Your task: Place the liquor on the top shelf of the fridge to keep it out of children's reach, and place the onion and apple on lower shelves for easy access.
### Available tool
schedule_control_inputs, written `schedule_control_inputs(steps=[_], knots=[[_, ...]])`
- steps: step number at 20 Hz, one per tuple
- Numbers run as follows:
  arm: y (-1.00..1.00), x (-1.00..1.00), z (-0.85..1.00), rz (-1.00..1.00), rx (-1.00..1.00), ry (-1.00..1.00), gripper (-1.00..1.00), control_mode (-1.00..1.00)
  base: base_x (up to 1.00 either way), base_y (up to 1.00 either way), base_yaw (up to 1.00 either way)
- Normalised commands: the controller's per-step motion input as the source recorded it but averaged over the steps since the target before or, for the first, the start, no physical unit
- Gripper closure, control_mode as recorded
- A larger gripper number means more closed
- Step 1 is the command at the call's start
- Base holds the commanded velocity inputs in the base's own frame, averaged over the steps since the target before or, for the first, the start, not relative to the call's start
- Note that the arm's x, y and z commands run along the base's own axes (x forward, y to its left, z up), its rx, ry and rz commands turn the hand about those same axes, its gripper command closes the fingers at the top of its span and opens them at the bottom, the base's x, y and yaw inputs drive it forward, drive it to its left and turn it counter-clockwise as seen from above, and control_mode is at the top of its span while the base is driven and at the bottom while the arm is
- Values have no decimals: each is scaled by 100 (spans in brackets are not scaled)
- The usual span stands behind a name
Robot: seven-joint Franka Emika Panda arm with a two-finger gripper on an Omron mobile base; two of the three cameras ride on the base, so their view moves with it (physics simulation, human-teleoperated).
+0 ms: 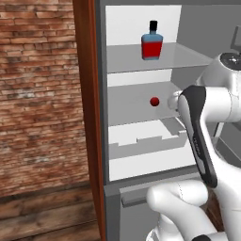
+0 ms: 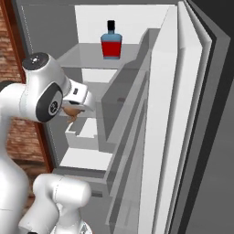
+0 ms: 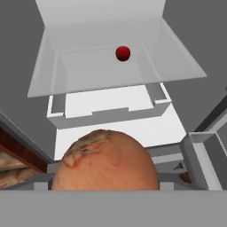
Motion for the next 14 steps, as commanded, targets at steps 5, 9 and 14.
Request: schedule_control_inputs(steps=[5, 9, 14], knots=[[0, 33, -52, 0, 0, 0, 100, -100, 0, 0, 0], [0, 42, -39, 0, 0, 0, 100, -100, 0, 0, 0], [0, 55, -30, 0, 0, 2, 100, -100, 0, 0, 0]])
